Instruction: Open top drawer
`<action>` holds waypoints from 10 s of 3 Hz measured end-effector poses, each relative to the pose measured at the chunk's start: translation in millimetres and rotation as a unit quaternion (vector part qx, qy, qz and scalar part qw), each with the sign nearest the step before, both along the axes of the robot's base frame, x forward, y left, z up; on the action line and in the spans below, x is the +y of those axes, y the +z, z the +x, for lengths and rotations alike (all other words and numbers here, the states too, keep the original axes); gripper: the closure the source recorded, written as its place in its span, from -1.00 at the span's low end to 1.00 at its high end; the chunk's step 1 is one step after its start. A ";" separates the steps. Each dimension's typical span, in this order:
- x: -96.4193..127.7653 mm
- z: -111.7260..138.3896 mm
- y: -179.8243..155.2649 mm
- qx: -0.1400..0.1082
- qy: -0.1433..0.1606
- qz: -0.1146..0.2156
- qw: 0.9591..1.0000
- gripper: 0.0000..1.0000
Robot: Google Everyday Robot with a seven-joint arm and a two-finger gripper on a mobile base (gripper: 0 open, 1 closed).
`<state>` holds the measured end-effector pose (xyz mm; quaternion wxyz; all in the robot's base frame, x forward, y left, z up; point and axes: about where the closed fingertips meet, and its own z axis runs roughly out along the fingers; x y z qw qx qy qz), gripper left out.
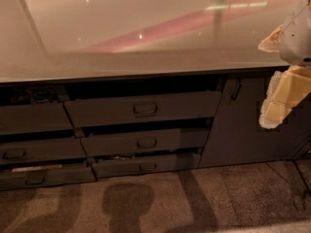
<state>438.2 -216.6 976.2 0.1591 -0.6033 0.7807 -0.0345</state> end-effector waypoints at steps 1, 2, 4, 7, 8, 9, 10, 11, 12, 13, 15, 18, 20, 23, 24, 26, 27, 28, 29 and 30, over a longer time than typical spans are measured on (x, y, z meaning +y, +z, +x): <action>0.0 0.0 0.0 0.000 0.000 0.000 1.000 -1.00; -1.3 4.8 -11.7 0.022 0.017 0.049 0.998 -1.00; 6.3 21.5 -35.6 0.057 0.051 0.128 0.989 -1.00; 15.7 32.2 -36.8 0.090 0.141 0.041 0.985 -1.00; 15.7 32.2 -36.8 0.090 0.141 0.041 0.985 -1.00; 21.1 37.5 -27.5 0.051 0.127 0.036 0.990 -1.00; 9.6 64.4 -38.4 0.048 0.107 0.031 0.993 -1.00; -8.6 98.3 -88.2 0.087 0.098 0.040 0.991 -1.00; -18.2 131.4 -137.7 0.126 0.094 0.071 0.985 -1.00; -18.2 131.4 -137.7 0.125 0.094 0.071 0.985 -1.00; 3.3 91.4 -126.2 0.026 0.131 0.063 0.989 -1.00; 5.5 27.7 -174.6 0.015 0.142 0.124 0.982 -1.00; -12.9 85.5 -204.8 0.043 0.089 0.090 0.991 -1.00; -18.0 94.4 -239.8 0.059 0.082 0.065 0.993 -1.00; -22.7 22.4 -266.7 0.018 0.120 0.038 0.992 -1.00; -26.5 44.3 -274.2 0.041 0.103 0.035 0.993 -1.00; -31.5 69.5 -283.7 0.069 0.082 0.032 0.994 -1.00; -10.3 109.8 -311.7 0.113 0.088 0.004 0.990 -1.00; 28.7 147.8 -333.9 0.143 0.117 -0.020 0.983 -1.00; 28.0 131.6 -339.4 0.133 0.118 -0.022 0.984 -1.00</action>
Offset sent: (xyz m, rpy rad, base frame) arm 0.0145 -0.0119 -0.0398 0.4028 0.2014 0.1425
